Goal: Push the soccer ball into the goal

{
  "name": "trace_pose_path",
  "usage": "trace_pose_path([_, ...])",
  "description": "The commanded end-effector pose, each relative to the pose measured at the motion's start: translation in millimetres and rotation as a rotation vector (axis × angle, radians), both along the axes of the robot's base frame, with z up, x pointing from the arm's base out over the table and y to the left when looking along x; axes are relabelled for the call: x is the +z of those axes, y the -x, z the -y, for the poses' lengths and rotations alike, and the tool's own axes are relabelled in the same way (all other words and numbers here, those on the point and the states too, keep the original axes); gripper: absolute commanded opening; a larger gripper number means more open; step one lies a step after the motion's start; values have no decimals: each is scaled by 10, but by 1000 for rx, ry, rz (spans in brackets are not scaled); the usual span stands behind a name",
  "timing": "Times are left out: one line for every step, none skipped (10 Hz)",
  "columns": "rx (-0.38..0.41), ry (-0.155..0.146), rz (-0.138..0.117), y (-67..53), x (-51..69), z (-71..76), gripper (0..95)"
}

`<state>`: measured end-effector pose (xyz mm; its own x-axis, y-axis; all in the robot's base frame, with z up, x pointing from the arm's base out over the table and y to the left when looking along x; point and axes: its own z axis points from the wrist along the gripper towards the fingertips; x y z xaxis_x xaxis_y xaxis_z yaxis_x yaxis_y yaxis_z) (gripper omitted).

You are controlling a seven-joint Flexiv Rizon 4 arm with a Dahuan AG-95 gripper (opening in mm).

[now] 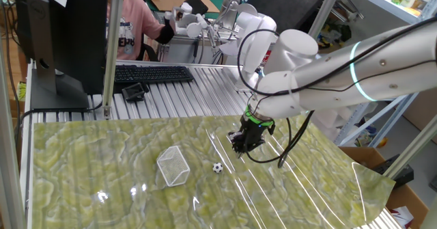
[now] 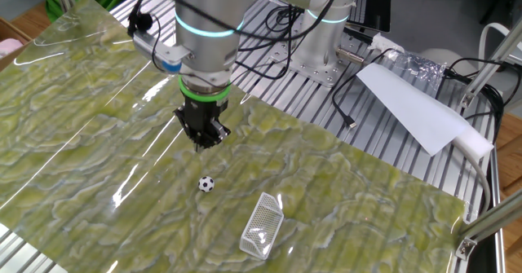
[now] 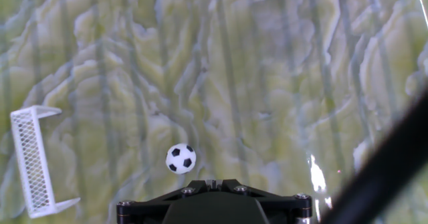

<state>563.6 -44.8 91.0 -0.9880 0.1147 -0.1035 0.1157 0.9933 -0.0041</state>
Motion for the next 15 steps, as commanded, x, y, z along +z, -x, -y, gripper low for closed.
trace_pose_path([1,-2,-4,15,6,4,0])
trace_pose_path([1,-3,-3,12,-18,5,0])
trace_pose_path([1,-2,1,6,-48,7,0])
trace_pose_path([-3,-2,6,-10,-77,14,0])
trace_pose_path([-2,0,5,-47,-62,36,0])
trace_pose_path([13,1,-2,-102,-32,65,0])
trace_pose_path([21,2,-3,-157,-17,96,0])
trace_pose_path([27,3,-3,-204,-18,125,0])
trace_pose_path([34,3,-3,-233,-29,145,0])
trace_pose_path([30,2,-1,-232,-47,147,0])
trace_pose_path([18,-1,5,-225,-89,148,0])
trace_pose_path([16,-1,8,-222,-110,148,0])
trace_pose_path([14,-2,9,-205,-184,155,0])
trace_pose_path([11,-2,12,-195,-220,162,0])
trace_pose_path([10,-1,12,-183,-250,173,0])
